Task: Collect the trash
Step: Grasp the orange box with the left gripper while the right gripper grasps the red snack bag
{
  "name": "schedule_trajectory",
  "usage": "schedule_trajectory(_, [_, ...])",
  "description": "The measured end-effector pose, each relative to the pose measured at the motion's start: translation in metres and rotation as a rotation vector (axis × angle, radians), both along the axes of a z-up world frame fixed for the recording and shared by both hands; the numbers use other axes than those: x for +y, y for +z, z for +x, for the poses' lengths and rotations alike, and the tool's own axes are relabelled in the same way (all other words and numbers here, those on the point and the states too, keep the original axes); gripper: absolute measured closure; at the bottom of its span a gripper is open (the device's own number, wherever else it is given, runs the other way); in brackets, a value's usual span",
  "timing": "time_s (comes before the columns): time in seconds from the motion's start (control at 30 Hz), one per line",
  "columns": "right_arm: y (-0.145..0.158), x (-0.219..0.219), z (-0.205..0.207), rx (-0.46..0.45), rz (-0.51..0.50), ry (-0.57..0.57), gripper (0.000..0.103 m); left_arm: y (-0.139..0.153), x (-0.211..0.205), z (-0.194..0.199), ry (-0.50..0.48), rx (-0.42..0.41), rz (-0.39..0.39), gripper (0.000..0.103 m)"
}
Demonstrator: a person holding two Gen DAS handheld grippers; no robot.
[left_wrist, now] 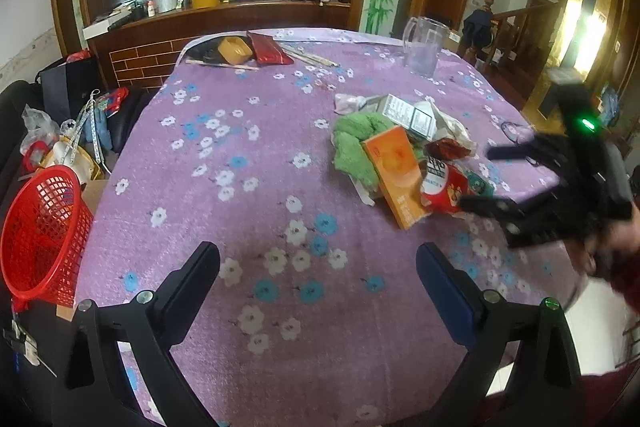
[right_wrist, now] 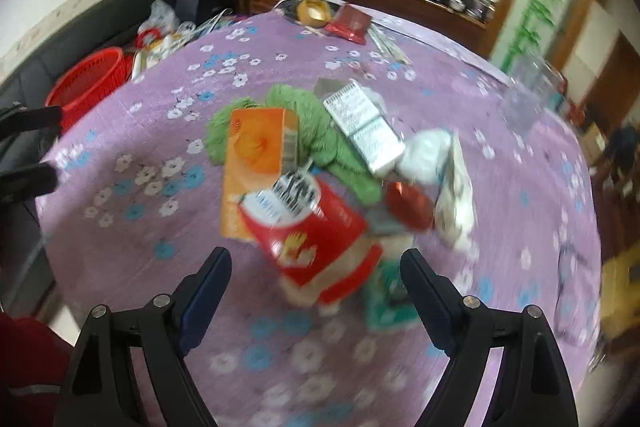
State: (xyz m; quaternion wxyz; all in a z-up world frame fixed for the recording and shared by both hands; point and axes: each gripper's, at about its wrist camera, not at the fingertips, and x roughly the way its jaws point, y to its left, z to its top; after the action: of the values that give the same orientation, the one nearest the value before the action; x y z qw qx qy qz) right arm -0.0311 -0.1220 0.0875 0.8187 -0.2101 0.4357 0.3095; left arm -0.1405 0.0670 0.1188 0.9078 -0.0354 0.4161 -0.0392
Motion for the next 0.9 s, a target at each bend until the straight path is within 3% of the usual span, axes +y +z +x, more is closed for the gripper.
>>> schedule_trajectory(0.17, [-0.018, 0.022, 0.027, 0.033, -0.083, 0.139, 0.013, 0.001, -0.007, 0.001, -0.014, 0.014, 0.000, 0.005])
schedule_trajectory(0.3, [-0.033, 0.023, 0.045, 0.100, -0.082, 0.159, 0.016, 0.003, -0.012, 0.009, -0.027, 0.026, -0.031, 0.005])
schedule_trajectory(0.33, [-0.035, 0.022, 0.046, 0.115, -0.080, 0.156, 0.022, 0.004, -0.014, 0.012, -0.029, 0.027, -0.033, 0.005])
schedule_trajectory(0.37, [-0.037, 0.019, 0.048, 0.155, -0.052, 0.154, 0.045, 0.004, -0.016, 0.016, -0.031, 0.028, -0.036, 0.005])
schedule_trajectory(0.47, [-0.034, 0.007, 0.044, 0.182, -0.004, 0.106, 0.059, 0.005, -0.022, 0.031, -0.031, 0.032, -0.053, 0.005])
schedule_trajectory(0.67, [-0.013, -0.032, 0.024, 0.216, 0.171, -0.030, 0.076, -0.008, -0.044, 0.065, -0.040, 0.082, -0.120, 0.005])
schedule_trajectory(0.9, [0.007, -0.071, 0.004, 0.213, 0.268, -0.170, 0.076, -0.038, -0.071, 0.107, -0.015, 0.147, -0.137, 0.009])
